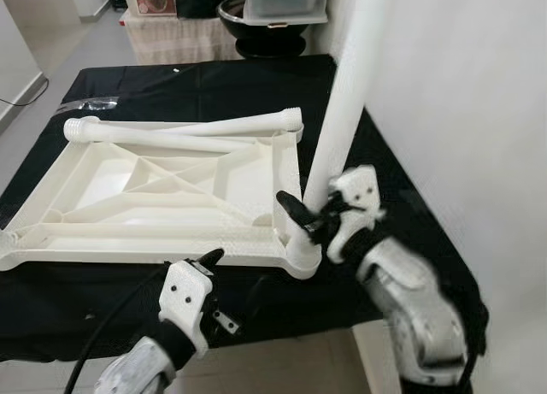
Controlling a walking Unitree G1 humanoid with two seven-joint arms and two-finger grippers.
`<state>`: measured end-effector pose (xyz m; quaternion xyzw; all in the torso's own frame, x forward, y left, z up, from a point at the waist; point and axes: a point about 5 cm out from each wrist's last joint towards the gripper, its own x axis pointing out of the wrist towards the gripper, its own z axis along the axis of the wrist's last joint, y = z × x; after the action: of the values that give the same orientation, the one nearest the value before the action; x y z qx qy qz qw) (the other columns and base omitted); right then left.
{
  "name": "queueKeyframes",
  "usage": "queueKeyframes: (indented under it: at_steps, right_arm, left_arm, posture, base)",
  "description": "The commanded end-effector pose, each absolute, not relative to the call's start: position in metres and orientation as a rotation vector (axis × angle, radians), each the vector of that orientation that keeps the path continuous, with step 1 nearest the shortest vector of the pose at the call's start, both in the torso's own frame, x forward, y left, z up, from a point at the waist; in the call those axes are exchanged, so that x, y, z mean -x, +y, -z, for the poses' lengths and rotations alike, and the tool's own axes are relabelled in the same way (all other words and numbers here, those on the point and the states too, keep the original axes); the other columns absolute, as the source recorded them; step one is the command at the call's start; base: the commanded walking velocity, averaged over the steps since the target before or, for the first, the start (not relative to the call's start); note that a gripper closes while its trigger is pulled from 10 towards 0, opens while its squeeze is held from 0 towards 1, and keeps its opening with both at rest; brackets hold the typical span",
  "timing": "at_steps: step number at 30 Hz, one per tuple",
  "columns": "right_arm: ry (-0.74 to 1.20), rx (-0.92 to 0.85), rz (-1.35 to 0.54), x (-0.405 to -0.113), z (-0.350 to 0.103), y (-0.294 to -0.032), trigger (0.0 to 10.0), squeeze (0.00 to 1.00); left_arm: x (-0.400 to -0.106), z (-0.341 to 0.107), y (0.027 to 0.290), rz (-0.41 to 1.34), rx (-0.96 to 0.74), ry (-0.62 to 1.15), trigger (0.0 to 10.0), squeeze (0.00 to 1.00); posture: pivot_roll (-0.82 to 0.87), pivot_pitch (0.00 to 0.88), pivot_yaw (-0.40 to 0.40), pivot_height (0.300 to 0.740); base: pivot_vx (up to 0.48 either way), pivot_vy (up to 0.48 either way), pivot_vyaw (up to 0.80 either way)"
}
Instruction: Building children table
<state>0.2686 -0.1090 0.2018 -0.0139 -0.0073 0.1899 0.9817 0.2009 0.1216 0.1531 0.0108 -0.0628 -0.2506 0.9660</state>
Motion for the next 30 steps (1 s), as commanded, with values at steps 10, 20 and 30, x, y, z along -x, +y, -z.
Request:
queueKeyframes:
  at_steps: [10, 20, 30]
  right_arm:
    - [0.072, 0.029, -0.334, -0.28, -0.187, -0.094, 0.0, 0.0]
    - [-0.062, -0.041, -0.67, -0.284, -0.21, -0.083, 10.0, 1.0]
    - [-0.069, 0.029, -1.228, -0.288, -0.212, -0.083, 10.0, 0.0]
  left_arm:
    - [-0.21, -0.144, 0.124, 0.525, -0.006, -0.105, 10.0, 0.0]
    - [-0.213, -0.144, 0.125, 0.511, -0.004, -0.11, 10.0, 0.0]
    - [-0.211, -0.145, 0.123, 0.507, 0.002, -0.121, 10.0, 0.0]
  posture:
    - [-0.08, 0.11, 0.032, 0.74]
    - [-0.07, 0.113, 0.035, 0.74]
    - [-0.03, 0.132, 0.019, 0.74]
  base:
    - [0.0, 0.0, 0.0]
    - [0.0, 0.0, 0.0]
    - [0.0, 0.0, 0.0]
